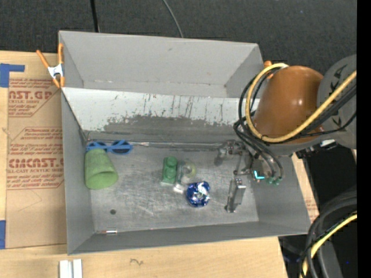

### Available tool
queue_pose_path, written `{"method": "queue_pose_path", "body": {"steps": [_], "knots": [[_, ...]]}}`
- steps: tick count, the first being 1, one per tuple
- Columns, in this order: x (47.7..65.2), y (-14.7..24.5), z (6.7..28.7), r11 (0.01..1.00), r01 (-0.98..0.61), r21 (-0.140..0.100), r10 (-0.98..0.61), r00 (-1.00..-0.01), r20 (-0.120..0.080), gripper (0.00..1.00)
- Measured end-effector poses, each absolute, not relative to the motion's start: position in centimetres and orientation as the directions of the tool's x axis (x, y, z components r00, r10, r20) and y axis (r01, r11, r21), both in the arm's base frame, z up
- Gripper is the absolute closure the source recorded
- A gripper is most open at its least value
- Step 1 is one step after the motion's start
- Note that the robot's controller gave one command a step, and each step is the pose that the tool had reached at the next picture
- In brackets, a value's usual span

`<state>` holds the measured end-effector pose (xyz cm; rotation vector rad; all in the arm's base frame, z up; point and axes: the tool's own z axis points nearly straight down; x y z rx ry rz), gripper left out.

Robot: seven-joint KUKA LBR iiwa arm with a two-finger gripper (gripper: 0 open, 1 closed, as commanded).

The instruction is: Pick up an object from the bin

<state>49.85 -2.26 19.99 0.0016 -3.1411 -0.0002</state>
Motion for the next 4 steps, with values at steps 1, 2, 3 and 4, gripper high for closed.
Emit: {"method": "queue_pose_path", "body": {"steps": [1, 2, 3, 4], "knots": [[52.3, -1.3, 9.0, 0.986, -0.164, -0.002, -0.164, -0.986, -0.010, 0.00], [49.0, 1.7, 7.4, 0.924, -0.381, -0.009, -0.381, -0.924, -0.021, 0.00], [50.4, -1.7, 7.2, 0.913, -0.407, -0.002, -0.407, -0.913, -0.009, 0.00], [50.3, -1.6, 7.1, 0.913, -0.408, 0.000, -0.408, -0.913, -0.005, 1.00]]}}
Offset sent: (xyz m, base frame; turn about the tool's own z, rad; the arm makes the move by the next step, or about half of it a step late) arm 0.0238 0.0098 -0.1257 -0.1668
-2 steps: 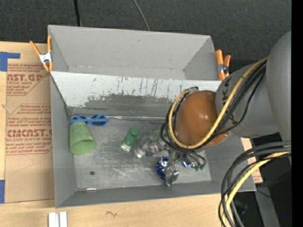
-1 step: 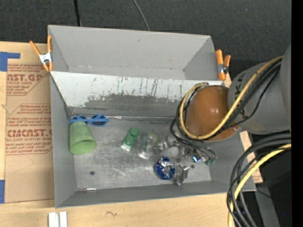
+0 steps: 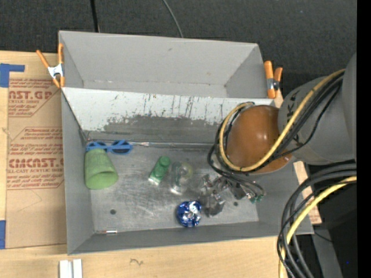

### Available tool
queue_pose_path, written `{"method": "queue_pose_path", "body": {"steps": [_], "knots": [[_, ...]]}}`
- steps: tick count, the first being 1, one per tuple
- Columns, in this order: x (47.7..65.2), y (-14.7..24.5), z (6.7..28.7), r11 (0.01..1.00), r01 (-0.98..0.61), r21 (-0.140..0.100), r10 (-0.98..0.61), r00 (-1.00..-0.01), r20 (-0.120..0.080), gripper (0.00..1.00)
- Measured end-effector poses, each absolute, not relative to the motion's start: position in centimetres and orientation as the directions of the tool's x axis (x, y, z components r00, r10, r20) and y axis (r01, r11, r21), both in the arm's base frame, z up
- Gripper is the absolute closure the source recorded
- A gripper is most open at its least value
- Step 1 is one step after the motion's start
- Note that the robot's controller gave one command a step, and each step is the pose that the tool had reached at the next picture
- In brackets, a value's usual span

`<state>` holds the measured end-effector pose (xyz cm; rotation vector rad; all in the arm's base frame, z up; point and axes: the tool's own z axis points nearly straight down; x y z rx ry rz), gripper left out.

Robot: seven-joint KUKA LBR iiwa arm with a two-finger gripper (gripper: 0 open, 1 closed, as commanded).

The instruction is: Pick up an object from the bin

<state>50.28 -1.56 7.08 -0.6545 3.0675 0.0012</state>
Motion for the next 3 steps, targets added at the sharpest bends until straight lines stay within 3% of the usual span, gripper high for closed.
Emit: {"method": "queue_pose_path", "body": {"steps": [1, 2, 3], "knots": [[50.3, -1.6, 7.1, 0.913, -0.408, 0.000, -0.408, -0.913, -0.004, 0.00], [49.4, 1.7, 9.2, 0.765, -0.643, 0.001, -0.643, -0.765, -0.002, 0.00], [48.5, 4.3, 7.2, 0.550, -0.835, -0.009, -0.835, -0.550, -0.010, 0.00]]}}
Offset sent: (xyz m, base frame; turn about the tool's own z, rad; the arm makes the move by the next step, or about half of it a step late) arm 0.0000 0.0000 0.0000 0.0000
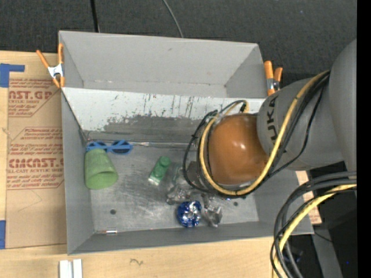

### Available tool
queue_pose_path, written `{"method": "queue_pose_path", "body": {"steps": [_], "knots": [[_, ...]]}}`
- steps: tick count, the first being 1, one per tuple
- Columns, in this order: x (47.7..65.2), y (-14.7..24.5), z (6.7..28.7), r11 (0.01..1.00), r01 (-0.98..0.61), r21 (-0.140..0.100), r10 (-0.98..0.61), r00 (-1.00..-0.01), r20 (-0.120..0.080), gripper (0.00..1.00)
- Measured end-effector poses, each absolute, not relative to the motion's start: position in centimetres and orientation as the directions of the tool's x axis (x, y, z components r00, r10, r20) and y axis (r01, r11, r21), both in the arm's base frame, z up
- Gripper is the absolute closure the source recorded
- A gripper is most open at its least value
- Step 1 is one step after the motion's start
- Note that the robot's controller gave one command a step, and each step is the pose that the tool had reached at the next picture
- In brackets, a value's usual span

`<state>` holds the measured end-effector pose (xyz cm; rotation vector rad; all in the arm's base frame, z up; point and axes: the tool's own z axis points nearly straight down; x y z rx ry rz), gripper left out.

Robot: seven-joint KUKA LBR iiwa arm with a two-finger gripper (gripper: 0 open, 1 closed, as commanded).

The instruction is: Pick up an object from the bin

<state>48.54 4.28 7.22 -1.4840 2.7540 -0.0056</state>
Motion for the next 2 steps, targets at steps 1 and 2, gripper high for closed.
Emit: {"method": "queue_pose_path", "body": {"steps": [1, 2], "knots": [[48.4, 4.4, 7.3, 0.552, -0.834, -0.005, -0.834, -0.552, -0.010, 1.00], [51.4, 3.8, 21.4, 0.420, -0.907, -0.008, -0.907, -0.420, -0.006, 1.00]]}}
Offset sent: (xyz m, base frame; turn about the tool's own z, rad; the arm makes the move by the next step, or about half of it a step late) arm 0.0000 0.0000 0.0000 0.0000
